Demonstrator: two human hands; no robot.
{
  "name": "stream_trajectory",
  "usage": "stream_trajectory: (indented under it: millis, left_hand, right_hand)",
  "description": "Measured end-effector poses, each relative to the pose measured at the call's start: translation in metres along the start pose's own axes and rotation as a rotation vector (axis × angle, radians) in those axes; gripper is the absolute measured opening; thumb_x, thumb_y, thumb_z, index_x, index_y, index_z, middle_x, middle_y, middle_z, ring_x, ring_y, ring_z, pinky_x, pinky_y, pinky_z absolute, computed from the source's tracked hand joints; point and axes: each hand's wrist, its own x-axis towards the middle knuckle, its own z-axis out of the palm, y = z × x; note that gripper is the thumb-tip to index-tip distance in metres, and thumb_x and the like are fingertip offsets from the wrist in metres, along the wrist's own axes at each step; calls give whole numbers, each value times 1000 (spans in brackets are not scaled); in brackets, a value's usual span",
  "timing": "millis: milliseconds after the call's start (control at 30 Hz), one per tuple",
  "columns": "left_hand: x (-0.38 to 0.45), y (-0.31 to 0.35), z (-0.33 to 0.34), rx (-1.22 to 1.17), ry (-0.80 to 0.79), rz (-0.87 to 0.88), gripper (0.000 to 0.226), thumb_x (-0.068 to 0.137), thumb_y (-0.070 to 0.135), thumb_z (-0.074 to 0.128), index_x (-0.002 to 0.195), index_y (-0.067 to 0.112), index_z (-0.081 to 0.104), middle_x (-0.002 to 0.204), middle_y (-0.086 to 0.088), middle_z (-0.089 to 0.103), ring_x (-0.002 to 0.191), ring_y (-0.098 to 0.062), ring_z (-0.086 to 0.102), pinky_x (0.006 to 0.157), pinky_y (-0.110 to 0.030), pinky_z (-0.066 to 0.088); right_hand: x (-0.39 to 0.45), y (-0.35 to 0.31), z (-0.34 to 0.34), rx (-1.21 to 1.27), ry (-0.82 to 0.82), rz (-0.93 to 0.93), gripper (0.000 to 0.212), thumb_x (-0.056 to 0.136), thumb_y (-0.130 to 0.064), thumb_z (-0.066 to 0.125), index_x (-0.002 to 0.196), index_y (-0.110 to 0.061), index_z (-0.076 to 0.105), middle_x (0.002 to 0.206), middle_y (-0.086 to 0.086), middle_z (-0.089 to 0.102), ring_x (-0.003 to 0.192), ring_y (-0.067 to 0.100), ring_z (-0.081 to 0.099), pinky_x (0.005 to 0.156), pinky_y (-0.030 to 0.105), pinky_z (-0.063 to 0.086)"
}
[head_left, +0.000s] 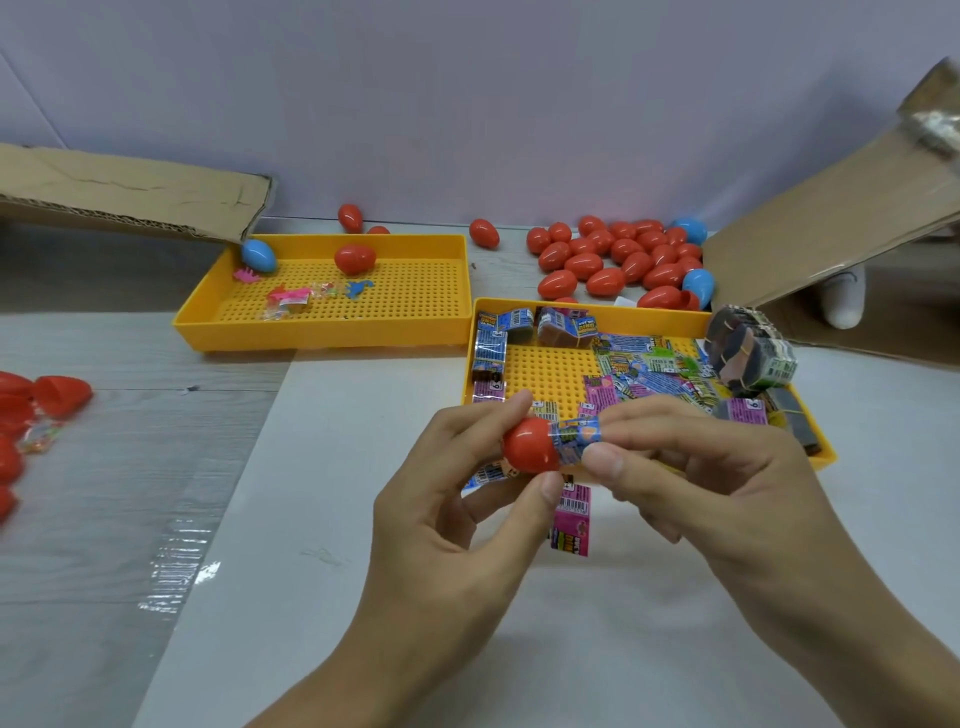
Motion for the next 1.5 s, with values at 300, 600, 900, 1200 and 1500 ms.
stream_trajectory:
  millis: [300,600,900,1200,1500]
  left_hand:
    - [0,-6,-1,47,26,24,43,84,18,73,126,22,67,116,-1,61,113,-30,65,87,-30,59]
    - [1,-5,-1,69,45,18,40,81,20,76,120,26,70,112,2,62,104,-28,68,83,-28,60]
    - [0,-2,0,23,50,-15,42,82,22,75,123,19,69,113,-3,62,109,-30,67,85,-29,59]
    - [0,-2,-2,70,84,4,36,80,19,73,115,27,73,104,1,64,99,-27,69,79,-25,60]
    - [-2,3,0,95,56,57,40,80,18,73,119,24,72,101,-5,60,100,-23,69,75,-28,61]
  right_hand:
    - [-4,4,2,-185,18,-63,5,77,-43,77,77,-39,79,89,-6,70,78,14,66,61,42,56]
    - [-2,5,-1,-128,-7,-41,6,71,-37,84,74,-35,80,83,-2,70,75,11,63,53,17,48]
    - [-2,9,-1,-225,2,-63,9,72,-45,76,79,-39,78,88,-10,70,76,12,67,57,43,54]
    - [-4,5,3,-197,-53,20,6,74,-46,75,74,-41,79,96,-13,70,78,5,67,57,16,50]
    - [-3,4,6,-25,74,88,22,65,-35,80,76,-16,75,74,4,70,53,12,62,53,20,52]
